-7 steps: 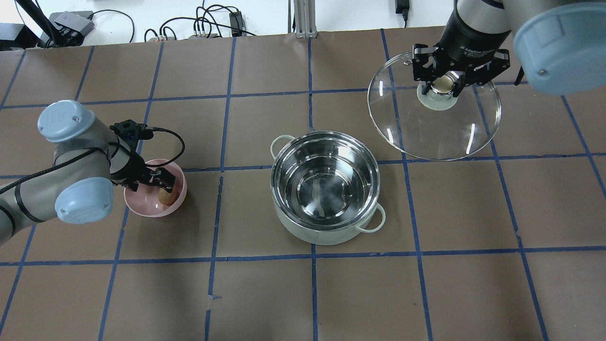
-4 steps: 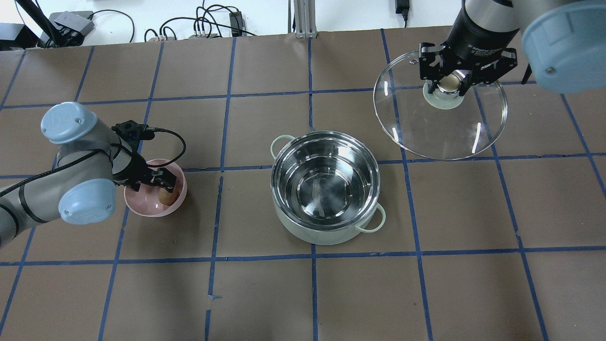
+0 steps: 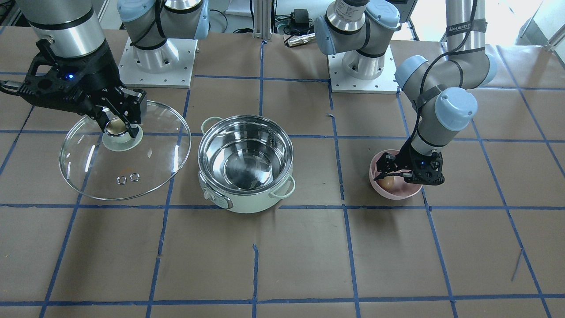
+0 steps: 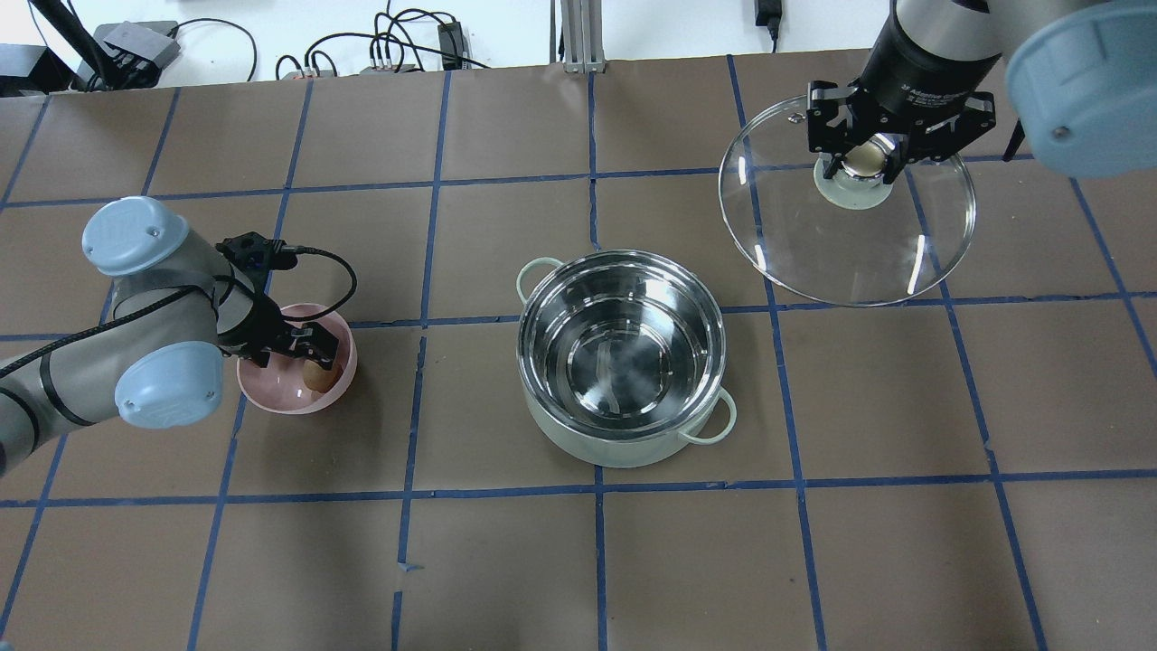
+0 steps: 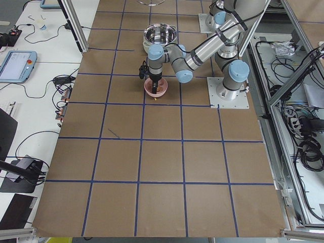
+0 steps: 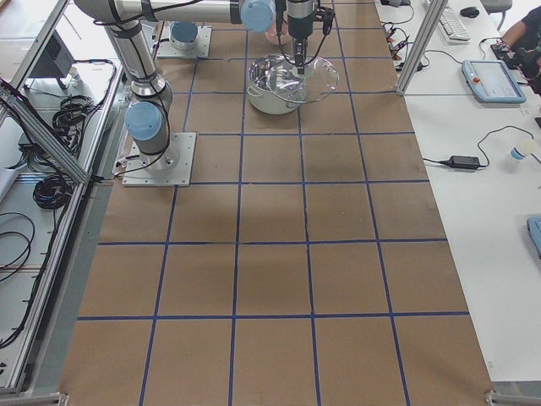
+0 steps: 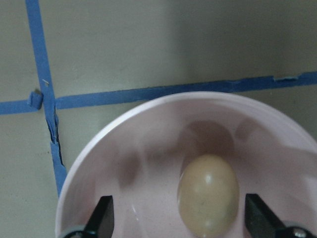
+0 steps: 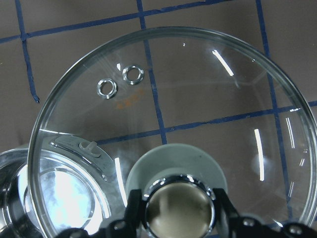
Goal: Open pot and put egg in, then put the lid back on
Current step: 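Close the left gripper around the egg in the pink bowl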
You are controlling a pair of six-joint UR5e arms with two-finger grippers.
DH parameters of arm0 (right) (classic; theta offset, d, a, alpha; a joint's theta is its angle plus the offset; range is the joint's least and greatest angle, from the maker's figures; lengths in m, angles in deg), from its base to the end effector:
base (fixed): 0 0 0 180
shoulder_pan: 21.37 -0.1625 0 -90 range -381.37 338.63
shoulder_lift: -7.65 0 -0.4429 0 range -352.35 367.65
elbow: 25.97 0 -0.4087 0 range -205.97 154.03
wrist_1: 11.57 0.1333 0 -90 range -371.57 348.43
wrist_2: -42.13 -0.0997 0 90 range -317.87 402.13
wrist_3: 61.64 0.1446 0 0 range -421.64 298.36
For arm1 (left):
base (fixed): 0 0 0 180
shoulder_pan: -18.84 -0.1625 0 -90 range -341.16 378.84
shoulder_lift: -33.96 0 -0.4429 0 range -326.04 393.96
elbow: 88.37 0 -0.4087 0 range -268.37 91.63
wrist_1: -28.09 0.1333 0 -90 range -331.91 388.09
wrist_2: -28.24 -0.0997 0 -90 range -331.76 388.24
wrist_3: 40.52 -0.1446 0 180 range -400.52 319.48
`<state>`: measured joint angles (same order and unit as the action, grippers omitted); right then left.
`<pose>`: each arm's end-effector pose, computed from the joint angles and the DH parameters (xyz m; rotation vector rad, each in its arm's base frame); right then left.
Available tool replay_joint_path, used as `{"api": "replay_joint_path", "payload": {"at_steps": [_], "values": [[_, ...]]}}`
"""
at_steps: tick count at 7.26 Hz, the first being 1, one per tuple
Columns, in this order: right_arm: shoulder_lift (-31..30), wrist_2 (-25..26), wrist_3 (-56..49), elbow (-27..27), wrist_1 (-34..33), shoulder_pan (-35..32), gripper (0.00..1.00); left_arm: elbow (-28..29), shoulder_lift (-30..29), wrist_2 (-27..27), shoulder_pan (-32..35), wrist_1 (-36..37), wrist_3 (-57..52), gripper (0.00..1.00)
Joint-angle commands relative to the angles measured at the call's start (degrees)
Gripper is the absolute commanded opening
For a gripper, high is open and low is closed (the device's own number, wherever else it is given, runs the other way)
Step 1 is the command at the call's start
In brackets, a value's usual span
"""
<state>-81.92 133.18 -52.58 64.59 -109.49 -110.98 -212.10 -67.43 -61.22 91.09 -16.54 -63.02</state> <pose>0.1271 -0.5293 0.4668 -0.2593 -3.1159 0.1909 0.0169 -0.4946 0.1629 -0.1299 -3.1315 0.0115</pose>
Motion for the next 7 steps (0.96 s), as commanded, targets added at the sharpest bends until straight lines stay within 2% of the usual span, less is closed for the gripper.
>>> {"api": "replay_joint_path", "payload": {"at_steps": [1,7], "values": [[-0.69,0.0,-0.09,0.15,1.07,0.13,0.35,-0.02,-0.56,-0.02,0.0,0.07,0.0,0.93],[-1.66,-0.44,-2.11,0.06,1.6,0.84,0.35,-0.02,-1.71,0.07,0.35,0.95,0.09,0.82]]}}
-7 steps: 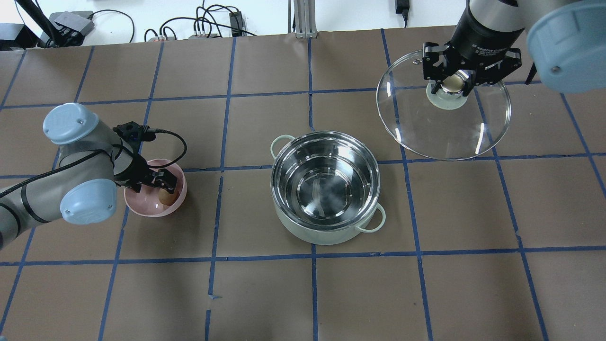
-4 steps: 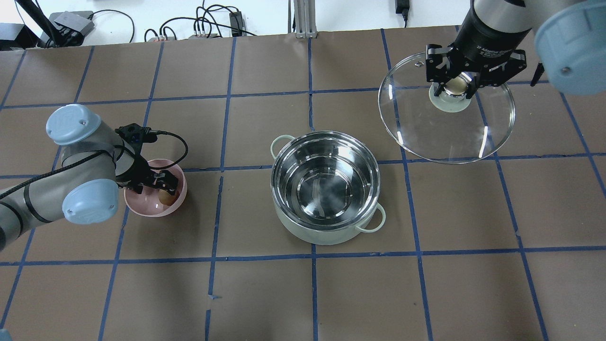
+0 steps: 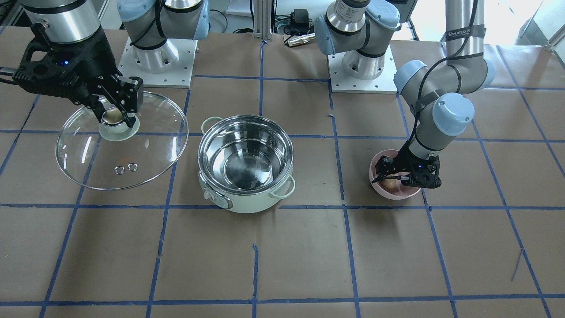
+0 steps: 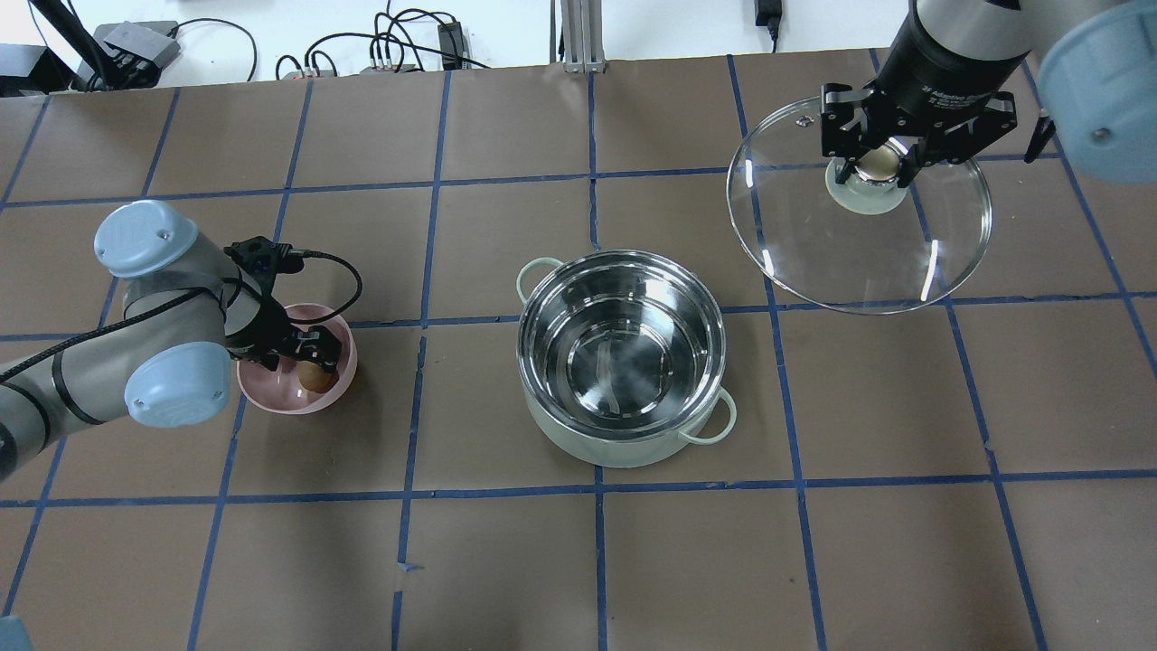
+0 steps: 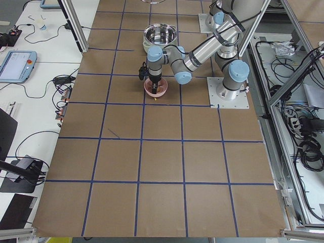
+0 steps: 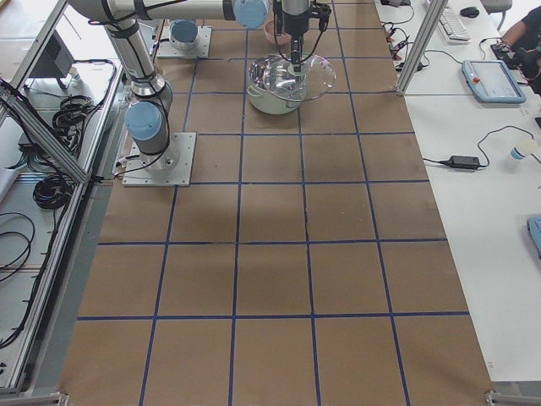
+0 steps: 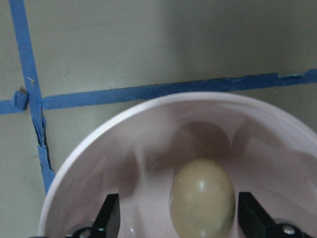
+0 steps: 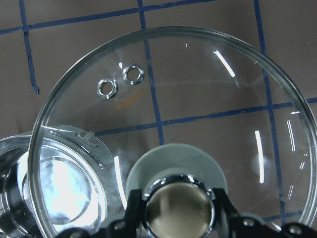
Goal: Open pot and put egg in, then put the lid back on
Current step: 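Close the left gripper around the egg in the pink bowl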
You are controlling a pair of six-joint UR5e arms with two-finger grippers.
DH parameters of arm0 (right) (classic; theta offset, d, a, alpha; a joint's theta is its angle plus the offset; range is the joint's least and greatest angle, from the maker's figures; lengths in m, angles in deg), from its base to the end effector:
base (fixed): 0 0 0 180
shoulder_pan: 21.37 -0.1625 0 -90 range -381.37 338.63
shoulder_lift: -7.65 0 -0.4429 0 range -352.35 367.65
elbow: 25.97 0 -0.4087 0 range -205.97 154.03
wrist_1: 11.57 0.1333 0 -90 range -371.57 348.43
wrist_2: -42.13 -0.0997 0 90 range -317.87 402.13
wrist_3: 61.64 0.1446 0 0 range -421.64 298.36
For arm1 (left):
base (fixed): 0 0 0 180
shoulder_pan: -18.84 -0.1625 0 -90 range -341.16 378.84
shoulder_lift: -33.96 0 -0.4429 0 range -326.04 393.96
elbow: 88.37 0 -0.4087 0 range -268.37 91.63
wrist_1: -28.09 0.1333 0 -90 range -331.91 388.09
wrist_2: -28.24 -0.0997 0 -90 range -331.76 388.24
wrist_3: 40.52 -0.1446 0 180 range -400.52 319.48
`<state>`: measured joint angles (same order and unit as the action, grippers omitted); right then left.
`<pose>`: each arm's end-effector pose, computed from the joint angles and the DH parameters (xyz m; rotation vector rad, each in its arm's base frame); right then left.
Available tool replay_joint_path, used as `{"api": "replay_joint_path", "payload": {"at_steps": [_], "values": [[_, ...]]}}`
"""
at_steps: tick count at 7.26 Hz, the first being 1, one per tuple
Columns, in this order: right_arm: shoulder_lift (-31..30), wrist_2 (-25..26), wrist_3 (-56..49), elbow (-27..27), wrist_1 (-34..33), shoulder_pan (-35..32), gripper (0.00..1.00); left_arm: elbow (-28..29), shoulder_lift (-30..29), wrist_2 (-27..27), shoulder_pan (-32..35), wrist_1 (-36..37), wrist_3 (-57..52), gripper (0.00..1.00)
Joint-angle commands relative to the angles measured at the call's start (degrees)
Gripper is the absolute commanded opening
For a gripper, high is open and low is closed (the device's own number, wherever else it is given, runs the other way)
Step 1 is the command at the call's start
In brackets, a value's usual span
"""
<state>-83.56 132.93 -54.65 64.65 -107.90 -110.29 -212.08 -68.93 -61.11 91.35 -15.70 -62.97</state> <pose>0.1215 -0.5181 0.4780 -0.2214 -3.1203 0.1900 0.0151 -0.4968 0.1520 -0.1353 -3.1257 -0.0039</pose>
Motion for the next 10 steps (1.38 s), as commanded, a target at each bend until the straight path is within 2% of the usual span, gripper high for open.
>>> {"api": "replay_joint_path", "payload": {"at_steps": [1,3,5,7,8,10], "values": [[-0.02,-0.02,-0.05,0.0,0.09,0.24,0.35,0.14,-0.21,-0.12,0.09,0.1,-0.05,0.69],[-0.02,-0.1,-0.13,0.0,0.09,0.24,0.35,0.23,-0.29,-0.03,0.09,0.19,-0.06,0.45],[-0.11,-0.1,-0.13,0.0,0.18,0.24,0.35,0.31,-0.21,-0.12,0.09,0.19,-0.06,0.34],[-0.2,-0.19,-0.13,0.08,0.09,0.33,0.35,0.49,-0.21,-0.12,0.09,0.19,-0.14,0.12],[-0.2,-0.19,-0.13,0.08,0.18,0.33,0.35,0.49,-0.21,-0.12,0.09,0.19,-0.14,0.07],[-0.2,-0.28,-0.13,0.08,0.09,0.33,0.36,3.72,0.4,0.05,0.36,0.19,-0.32,0.06]]}}
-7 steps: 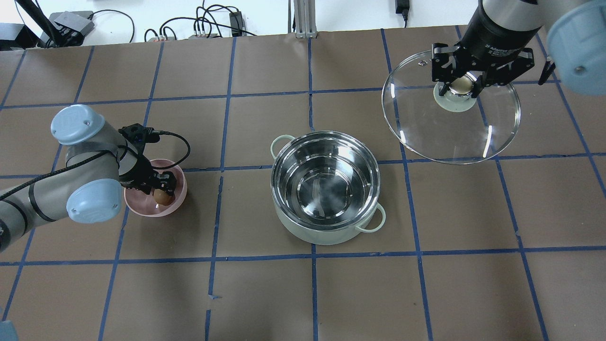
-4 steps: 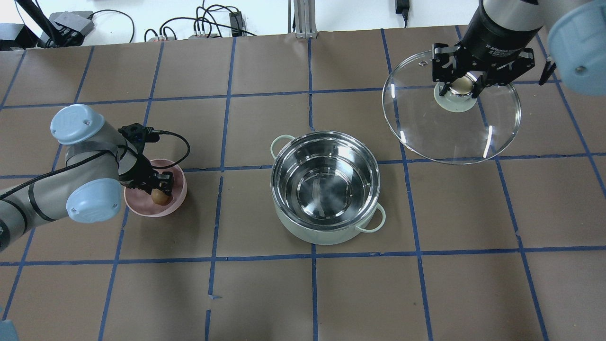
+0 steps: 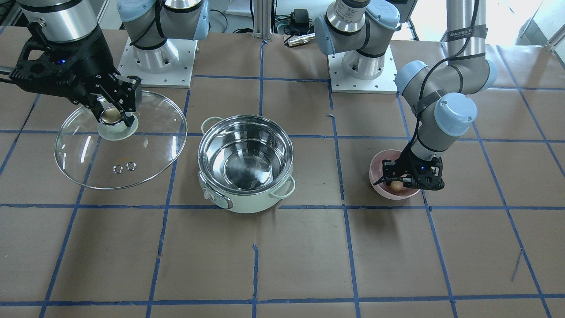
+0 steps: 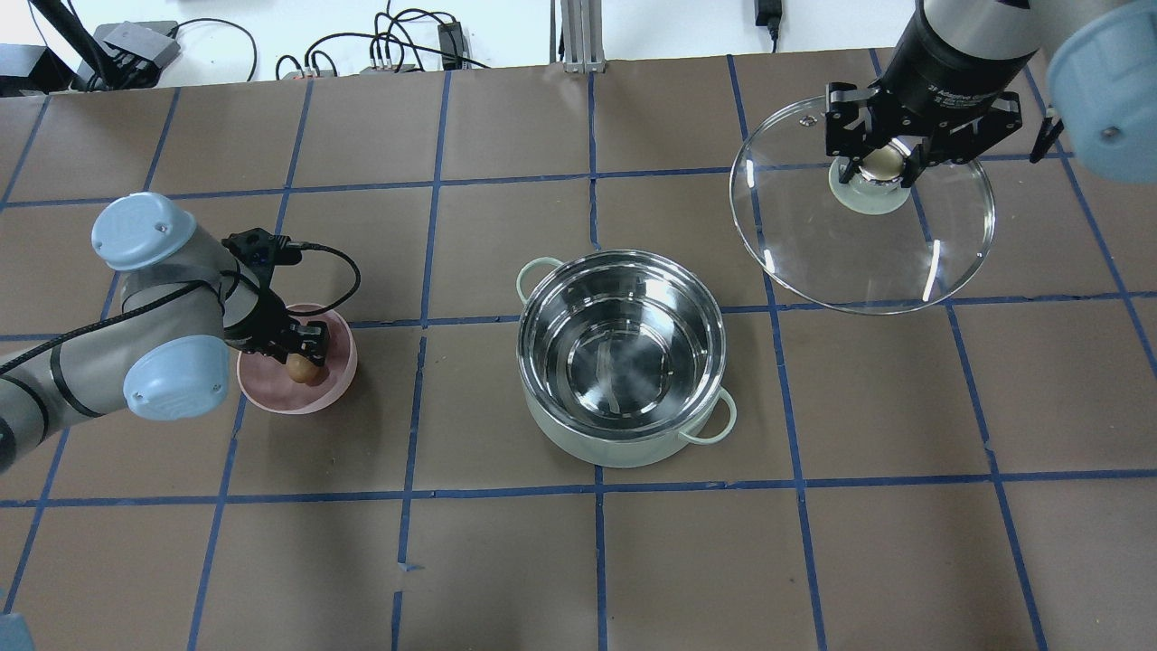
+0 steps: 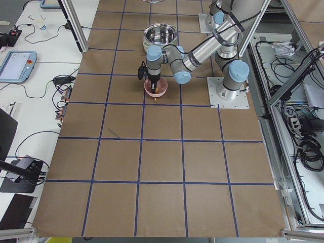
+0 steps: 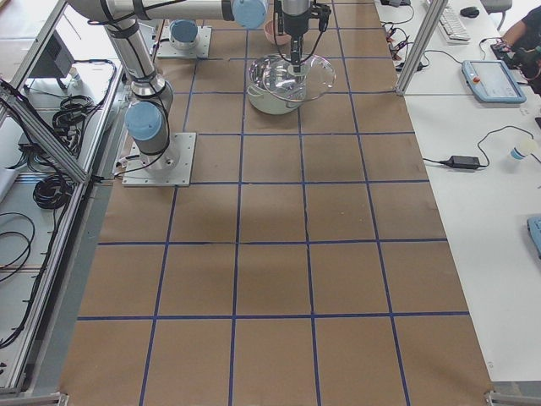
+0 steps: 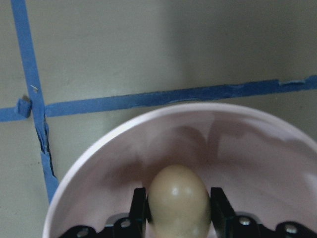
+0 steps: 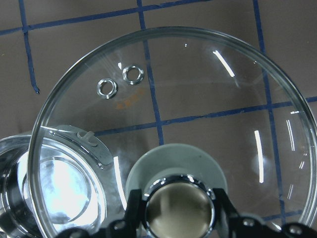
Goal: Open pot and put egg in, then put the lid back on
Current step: 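Close the left gripper around the egg in the pink bowl, then lift the egg out of the bowl with the left gripper toward the pot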
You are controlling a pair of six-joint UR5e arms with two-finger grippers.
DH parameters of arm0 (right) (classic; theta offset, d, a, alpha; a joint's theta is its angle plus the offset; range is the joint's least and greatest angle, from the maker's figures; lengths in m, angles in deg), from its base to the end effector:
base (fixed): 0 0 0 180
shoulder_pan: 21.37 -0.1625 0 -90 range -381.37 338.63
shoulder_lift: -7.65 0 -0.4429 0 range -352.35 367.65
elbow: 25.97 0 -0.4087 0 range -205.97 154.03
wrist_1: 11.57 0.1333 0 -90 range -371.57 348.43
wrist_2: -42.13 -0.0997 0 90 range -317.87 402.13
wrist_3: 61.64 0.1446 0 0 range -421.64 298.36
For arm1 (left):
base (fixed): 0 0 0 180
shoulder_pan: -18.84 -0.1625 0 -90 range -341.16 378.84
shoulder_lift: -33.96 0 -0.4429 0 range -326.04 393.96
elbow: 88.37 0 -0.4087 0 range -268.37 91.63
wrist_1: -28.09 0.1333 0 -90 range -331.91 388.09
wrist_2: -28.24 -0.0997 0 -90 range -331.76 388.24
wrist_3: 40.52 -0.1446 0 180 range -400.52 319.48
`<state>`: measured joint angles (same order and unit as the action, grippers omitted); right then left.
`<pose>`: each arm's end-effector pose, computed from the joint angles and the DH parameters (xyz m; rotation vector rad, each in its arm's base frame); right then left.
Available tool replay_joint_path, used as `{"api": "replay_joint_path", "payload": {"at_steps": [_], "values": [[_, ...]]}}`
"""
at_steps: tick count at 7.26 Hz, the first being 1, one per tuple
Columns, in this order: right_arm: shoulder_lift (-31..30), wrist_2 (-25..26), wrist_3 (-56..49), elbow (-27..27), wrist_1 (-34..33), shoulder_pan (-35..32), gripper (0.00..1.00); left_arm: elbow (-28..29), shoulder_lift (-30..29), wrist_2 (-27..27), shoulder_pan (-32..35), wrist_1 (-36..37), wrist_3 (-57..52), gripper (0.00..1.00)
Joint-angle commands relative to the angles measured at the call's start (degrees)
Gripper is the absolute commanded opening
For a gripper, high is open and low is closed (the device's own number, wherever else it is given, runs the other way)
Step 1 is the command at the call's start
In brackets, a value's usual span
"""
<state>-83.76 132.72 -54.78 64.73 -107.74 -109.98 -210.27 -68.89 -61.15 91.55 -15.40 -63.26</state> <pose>0.1193 -0.5171 0.4787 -0.2262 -3.1232 0.1888 0.0177 -0.5107 0.1651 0.1496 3.1371 -0.0510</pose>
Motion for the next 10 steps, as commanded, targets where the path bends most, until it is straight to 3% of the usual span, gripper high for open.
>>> {"api": "replay_joint_path", "payload": {"at_steps": [1,4,5,10], "values": [[-0.09,0.02,0.0,-0.08,0.02,0.01,0.36,4.37,1.41,-0.08,0.94,-2.19,-0.11,0.06],[-0.09,-0.16,-0.35,-0.35,-0.15,0.01,0.37,14.02,6.16,0.0,7.6,-19.56,6.7,0.06],[-0.09,-0.16,-0.35,-0.35,-0.15,0.01,0.37,16.84,7.04,1.92,11.1,-22.31,10.13,0.06],[0.0,0.72,-1.23,-0.26,-0.41,0.27,0.37,20.04,4.86,2.38,31.67,-18.58,45.16,0.06]]}}
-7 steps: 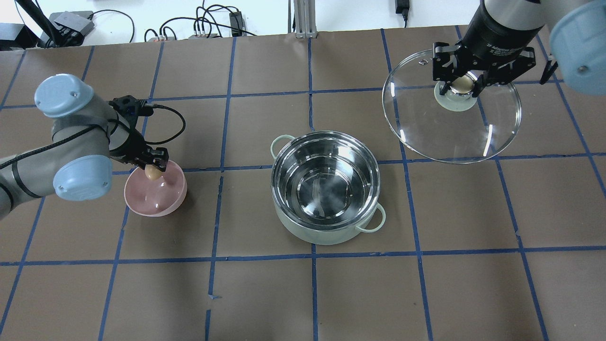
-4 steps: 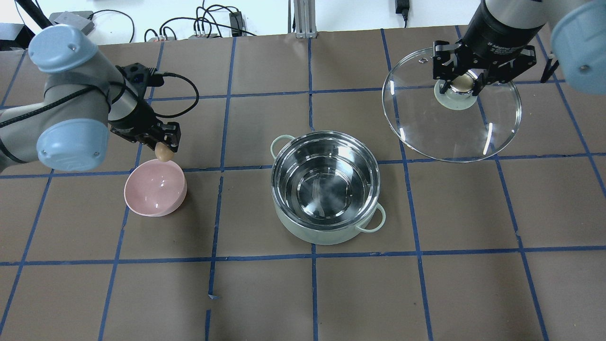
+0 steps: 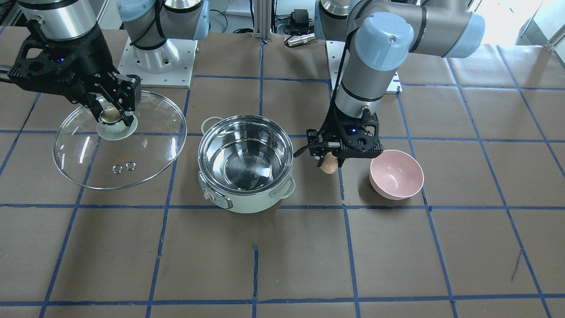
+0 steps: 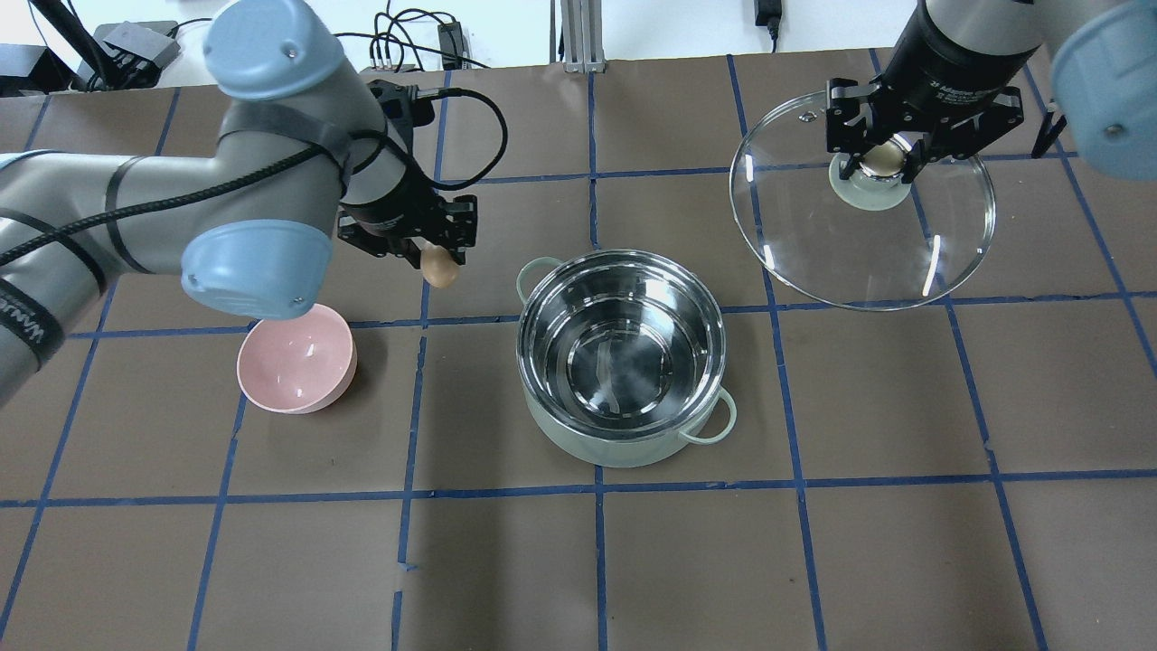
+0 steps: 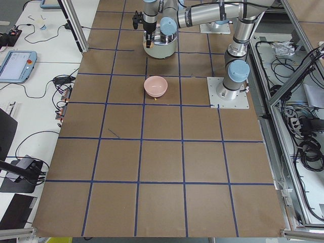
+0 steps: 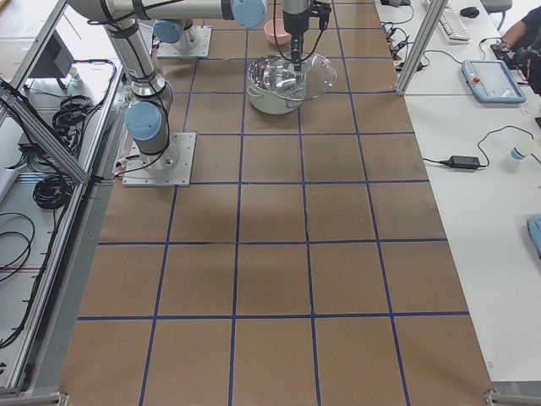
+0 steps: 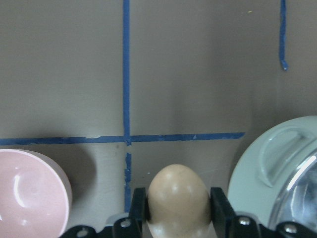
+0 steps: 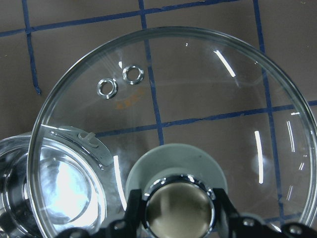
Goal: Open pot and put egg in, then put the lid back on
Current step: 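Lift the egg out of the bowl with the left gripper toward the pot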
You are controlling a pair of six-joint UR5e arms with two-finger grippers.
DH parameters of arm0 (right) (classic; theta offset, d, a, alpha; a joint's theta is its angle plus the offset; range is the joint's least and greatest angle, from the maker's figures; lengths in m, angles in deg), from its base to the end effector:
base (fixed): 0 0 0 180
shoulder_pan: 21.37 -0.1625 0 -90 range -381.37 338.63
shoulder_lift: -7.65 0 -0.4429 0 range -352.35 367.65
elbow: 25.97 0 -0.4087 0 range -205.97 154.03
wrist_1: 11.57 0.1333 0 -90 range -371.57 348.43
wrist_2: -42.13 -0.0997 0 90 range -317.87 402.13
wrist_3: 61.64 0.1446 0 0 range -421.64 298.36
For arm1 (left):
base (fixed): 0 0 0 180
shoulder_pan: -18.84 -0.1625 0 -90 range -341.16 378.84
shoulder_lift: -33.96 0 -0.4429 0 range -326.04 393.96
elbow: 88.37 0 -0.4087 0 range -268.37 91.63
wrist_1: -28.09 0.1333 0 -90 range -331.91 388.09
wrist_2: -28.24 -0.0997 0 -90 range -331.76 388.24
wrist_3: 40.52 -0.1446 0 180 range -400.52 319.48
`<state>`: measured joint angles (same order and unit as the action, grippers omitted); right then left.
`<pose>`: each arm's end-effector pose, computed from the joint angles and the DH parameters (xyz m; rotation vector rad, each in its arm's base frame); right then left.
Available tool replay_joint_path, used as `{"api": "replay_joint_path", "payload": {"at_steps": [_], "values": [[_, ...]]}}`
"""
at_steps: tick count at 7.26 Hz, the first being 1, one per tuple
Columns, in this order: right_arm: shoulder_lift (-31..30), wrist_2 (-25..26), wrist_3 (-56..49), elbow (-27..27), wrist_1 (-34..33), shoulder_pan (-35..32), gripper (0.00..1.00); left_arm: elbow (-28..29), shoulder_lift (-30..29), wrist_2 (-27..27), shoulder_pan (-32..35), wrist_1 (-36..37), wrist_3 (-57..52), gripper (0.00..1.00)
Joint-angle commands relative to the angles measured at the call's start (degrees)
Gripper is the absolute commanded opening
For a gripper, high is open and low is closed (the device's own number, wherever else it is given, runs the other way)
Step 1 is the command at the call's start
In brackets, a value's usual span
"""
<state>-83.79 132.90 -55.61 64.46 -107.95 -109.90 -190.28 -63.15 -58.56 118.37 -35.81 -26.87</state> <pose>0.1181 -0.5182 0.4819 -0.2059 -3.1200 0.2026 -0.2318 -0.5268 0.3378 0.1046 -3.0558 0.1681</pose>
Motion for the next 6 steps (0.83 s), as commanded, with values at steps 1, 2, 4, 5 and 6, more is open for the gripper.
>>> {"api": "replay_joint_path", "payload": {"at_steps": [1,2,4,5,6], "values": [[0.04,0.72,-1.1,0.01,-0.03,1.59,0.37,-0.22,-2.37,-0.65,8.36,4.37,14.85,0.06],[0.04,0.63,-2.85,0.01,0.15,3.17,0.37,-0.31,-4.13,-0.65,10.31,7.96,19.0,0.06],[-0.05,0.46,-3.04,0.01,0.06,3.45,0.37,-1.18,-6.85,-0.65,13.48,10.62,19.92,0.06],[-0.05,0.11,-3.04,0.01,0.15,3.45,0.37,-1.19,-7.39,-0.48,14.72,11.59,20.27,0.06],[-0.14,-0.07,-3.13,0.01,0.15,3.45,0.37,-1.45,-8.27,-0.56,16.21,11.51,19.84,0.06]]}}
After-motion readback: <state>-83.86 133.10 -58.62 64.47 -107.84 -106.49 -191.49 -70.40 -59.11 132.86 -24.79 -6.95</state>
